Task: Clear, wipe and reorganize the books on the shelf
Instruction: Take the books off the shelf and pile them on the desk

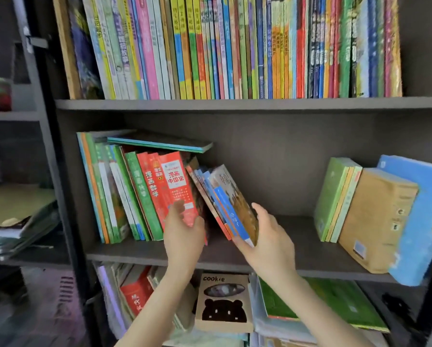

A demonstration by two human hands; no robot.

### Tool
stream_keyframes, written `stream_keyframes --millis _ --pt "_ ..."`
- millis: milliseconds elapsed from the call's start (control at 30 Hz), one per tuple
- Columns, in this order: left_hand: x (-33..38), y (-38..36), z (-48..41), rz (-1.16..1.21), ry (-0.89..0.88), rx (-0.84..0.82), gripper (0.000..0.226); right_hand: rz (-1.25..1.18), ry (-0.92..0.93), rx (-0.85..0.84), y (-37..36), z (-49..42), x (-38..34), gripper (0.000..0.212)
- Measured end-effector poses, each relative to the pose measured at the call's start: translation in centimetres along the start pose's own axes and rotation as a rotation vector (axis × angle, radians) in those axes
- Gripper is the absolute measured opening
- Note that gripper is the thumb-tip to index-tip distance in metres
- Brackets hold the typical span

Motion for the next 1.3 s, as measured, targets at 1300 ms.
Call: stream_keyframes --millis 1300 --pt "-1.5 -6.8 -8.5 -0.301 -0.094 0.321 0.054 -0.449 -0.471 0.234 -4.3 -7.3 11.6 0.093"
Point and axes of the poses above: each hand's wrist, its own z-axis away from the middle knuckle, its own y-axis out of the back of the hand, x = y × z, the point moved 3 cm from there along -z, towards the middle knuckle, and after that the axes turned 14 degrees about x, right-handed, at the moved point
